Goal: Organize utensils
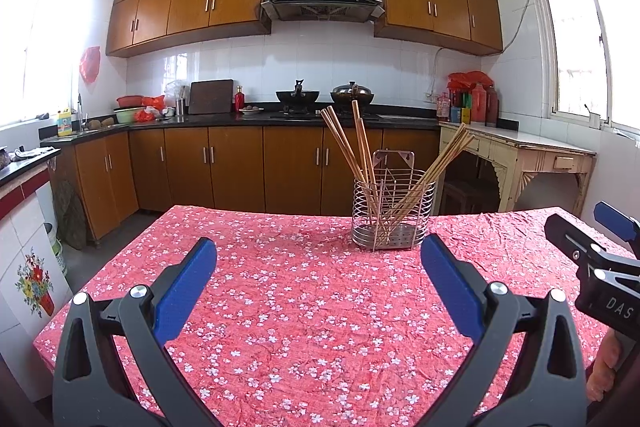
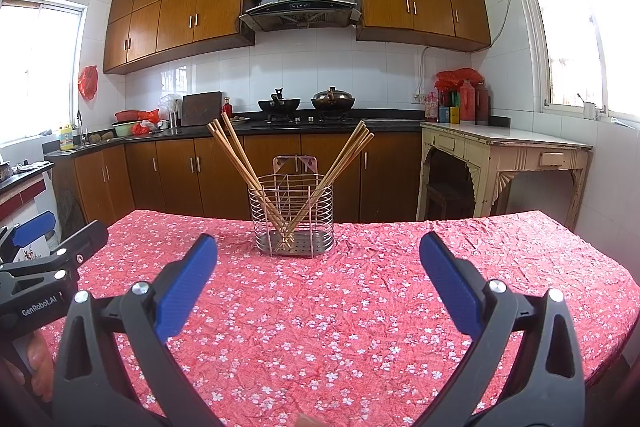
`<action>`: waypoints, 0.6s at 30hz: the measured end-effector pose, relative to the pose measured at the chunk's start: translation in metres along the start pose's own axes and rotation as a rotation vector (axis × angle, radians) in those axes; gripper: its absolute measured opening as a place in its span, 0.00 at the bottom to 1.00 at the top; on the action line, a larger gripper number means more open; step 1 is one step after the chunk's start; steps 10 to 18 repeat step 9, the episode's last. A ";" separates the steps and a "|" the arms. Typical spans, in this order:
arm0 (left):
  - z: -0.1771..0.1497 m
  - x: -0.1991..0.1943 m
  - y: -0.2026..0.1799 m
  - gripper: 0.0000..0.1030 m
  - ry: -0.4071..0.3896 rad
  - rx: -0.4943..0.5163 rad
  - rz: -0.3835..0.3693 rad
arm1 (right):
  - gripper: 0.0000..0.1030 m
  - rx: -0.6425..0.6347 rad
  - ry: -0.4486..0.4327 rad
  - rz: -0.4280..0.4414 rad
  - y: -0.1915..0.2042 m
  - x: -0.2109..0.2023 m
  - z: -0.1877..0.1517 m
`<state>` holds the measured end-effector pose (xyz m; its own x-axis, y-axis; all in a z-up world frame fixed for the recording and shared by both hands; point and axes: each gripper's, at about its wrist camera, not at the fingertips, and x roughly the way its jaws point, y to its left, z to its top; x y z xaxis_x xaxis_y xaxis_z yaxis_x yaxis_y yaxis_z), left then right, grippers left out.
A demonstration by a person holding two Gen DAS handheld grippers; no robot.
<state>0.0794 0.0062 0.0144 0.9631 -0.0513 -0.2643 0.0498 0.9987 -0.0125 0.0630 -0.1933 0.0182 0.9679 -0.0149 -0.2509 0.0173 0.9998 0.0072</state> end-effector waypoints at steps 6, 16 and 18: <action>0.001 0.000 0.002 0.98 0.001 -0.002 -0.003 | 0.96 0.000 0.000 0.001 0.000 0.000 0.000; 0.002 0.000 0.003 0.98 0.003 -0.007 -0.007 | 0.96 0.000 0.000 0.000 0.000 0.000 0.000; 0.002 0.000 0.003 0.98 0.003 -0.007 -0.007 | 0.96 0.000 0.000 0.000 0.000 0.000 0.000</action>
